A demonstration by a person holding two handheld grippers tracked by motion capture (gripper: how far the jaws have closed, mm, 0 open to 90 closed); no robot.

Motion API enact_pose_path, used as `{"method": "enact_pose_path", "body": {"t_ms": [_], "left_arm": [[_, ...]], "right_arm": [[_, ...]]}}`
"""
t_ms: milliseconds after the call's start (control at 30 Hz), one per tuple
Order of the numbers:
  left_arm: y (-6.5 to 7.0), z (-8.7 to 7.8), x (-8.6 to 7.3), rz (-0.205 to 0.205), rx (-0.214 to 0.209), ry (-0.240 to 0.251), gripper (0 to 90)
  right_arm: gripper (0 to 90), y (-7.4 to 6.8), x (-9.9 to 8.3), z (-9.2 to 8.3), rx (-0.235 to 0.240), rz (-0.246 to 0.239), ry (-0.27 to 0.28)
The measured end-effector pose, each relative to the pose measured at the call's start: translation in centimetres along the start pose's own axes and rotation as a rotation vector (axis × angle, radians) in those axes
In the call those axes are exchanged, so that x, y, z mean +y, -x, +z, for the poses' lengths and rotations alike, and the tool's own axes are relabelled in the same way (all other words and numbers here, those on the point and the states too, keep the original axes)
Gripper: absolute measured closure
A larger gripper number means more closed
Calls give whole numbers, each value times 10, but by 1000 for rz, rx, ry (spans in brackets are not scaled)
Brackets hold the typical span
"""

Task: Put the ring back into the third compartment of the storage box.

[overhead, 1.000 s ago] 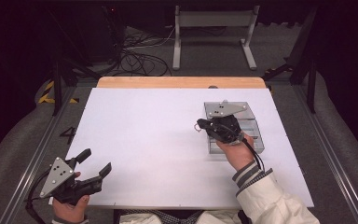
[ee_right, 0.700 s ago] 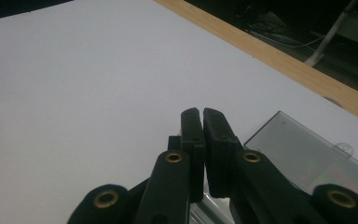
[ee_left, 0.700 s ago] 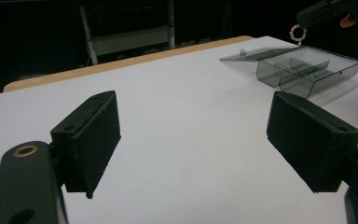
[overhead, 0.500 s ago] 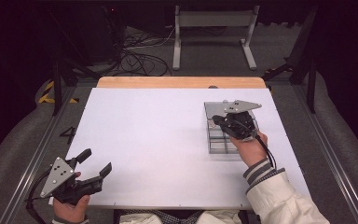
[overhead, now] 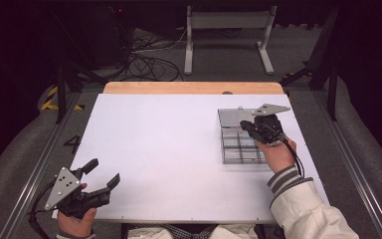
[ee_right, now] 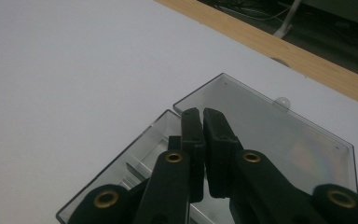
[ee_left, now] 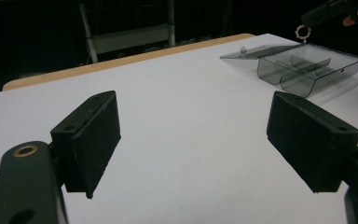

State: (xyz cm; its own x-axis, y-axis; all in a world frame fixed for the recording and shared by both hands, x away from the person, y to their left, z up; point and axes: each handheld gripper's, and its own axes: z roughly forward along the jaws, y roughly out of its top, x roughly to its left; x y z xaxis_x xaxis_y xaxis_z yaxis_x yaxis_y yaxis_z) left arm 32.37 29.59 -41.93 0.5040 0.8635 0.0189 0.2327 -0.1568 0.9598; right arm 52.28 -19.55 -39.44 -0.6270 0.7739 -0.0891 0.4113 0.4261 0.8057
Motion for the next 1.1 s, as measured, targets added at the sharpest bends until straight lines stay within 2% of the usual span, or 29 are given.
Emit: {"method": "enact_pose_path", "body": {"t_ms": [400, 700, 833, 1100], "left_arm": [[1, 1, 0, 0, 0, -2, 179], [0, 1, 0, 1, 0, -4, 179], [0, 1, 0, 2, 0, -4, 179], [0, 2, 0, 4, 0, -6, 179]], "right_arm": [[878, 20, -11, -1, -56, 49, -46], [877, 32, -18, 0, -95, 64, -74], [877, 35, -21, 1, -115, 62, -99], [877, 46, -28, 5, -141, 95, -145]]}}
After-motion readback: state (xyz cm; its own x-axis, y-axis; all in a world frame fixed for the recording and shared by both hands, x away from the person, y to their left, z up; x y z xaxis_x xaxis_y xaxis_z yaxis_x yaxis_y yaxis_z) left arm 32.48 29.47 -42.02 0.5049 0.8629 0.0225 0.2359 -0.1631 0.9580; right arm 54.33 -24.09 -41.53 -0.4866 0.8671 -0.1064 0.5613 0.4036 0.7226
